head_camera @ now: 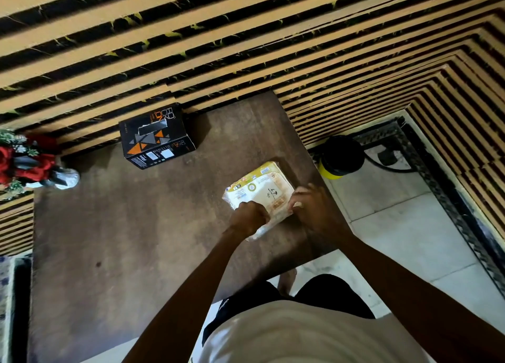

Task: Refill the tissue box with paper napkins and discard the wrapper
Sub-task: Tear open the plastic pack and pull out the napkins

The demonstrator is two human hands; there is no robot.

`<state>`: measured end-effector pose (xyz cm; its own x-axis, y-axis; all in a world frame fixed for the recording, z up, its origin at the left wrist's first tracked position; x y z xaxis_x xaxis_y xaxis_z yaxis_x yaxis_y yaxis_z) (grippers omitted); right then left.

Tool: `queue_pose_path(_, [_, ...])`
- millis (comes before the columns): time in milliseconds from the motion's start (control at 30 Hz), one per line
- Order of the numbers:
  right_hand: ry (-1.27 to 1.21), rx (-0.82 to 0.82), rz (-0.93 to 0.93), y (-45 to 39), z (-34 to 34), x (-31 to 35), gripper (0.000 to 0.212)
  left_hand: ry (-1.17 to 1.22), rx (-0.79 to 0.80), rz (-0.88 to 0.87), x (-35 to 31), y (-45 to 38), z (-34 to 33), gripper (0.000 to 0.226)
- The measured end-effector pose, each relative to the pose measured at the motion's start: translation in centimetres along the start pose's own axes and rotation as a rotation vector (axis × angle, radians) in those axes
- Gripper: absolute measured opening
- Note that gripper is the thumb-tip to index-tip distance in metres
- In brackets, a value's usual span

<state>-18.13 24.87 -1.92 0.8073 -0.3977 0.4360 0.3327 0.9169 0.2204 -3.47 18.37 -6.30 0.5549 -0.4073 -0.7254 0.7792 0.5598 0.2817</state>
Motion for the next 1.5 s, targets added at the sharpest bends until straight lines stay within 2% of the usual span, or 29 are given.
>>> queue_pose_path(167, [0.157, -0.129, 0.205, 1.8, 1.2, 1.2, 0.006, 0.276, -0.268, 0.137, 0.4, 0.7, 2.1, 0.003])
queue_pose_path(267, [0.252, -0.058, 0.226, 2.1, 0.2, 0.0, 0.01, 0.38, -0.411, 0.171, 0.3, 1.2, 3.1, 0.009])
queue_pose_path(367, [0.492, 0.082, 0.176, 1.9, -2.0, -1.7, 0.021, 0.262, -0.394, 0.12, -1.2, 0.9, 3.2, 0.01])
queue_pose_path(467, [0.457, 0.169, 0.079, 1.8, -2.9, -2.4, 0.034, 0.024, -0.317, 0.015, -3.9, 0.9, 2.1, 0.013])
queue_pose_path(600, [0.222, 0.243, 0.092, 3.2, -3.0, -0.3, 0.029, -0.044, -0.328, -0.067, -5.9, 1.4, 0.7, 0.007])
queue_pose_path(633, [0.137, 0.298, 0.033, 3.5, -3.3, -0.2, 0.031, -0.037, -0.352, -0.088, -6.2, 1.6, 0.6, 0.007])
queue_pose_path(733, [-0.147, 0.452, -0.29, 3.6, -5.5, -2.8, 0.033, -0.026, -0.421, -0.109, -6.9, 2.1, 0.8, 0.005])
queue_pose_path(867, [-0.666, 0.387, -0.773, 3.5, -7.8, -6.8, 0.03, 0.054, -0.425, -0.072, -6.4, 2.1, 0.5, 0.002])
queue_pose_path(1000, [-1.163, 0.434, -1.086, 4.1, -9.7, -7.5, 0.022, 0.025, -0.361, -0.047, -6.4, 1.9, -0.2, 0.014])
queue_pose_path(1100, [-1.268, 0.44, -1.157, 3.7, -10.4, -7.6, 0.029, -0.02, -0.392, -0.01, -5.8, 1.9, 0.3, 0.019])
queue_pose_path(1167, [-1.215, 0.435, -1.183, 3.7, -11.0, -7.6, 0.016, -0.028, -0.432, -0.019, -5.8, 2.0, 0.8, 0.017])
queue_pose_path(1267, [-1.136, 0.352, -1.196, 2.9, -11.1, -7.9, 0.027, -0.024, -0.407, -0.073, -6.4, 1.6, 1.0, 0.011])
queue_pose_path(1433, [-1.564, 0.376, -1.182, 1.7, -11.0, -4.8, 0.035, 0.005, -0.338, -0.038, -3.6, 0.4, 0.8, 0.021])
queue_pose_path(1500, [-1.589, 0.351, -1.189, 1.4, -10.8, -4.0, 0.038, -0.007, -0.347, 0.03, -1.6, 0.1, 1.4, 0.029])
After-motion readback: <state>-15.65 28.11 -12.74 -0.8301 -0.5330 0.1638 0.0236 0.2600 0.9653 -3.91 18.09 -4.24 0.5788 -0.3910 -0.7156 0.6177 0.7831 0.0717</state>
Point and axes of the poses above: each hand's wrist, its own y-axis away from the middle knuckle, its own z-axis out of the back of the hand, x = y × z, the point moved 9 cm from there along -y, towards the middle knuckle, and after that the axes turned 15 degrees about -z, right-handed, at the moved point
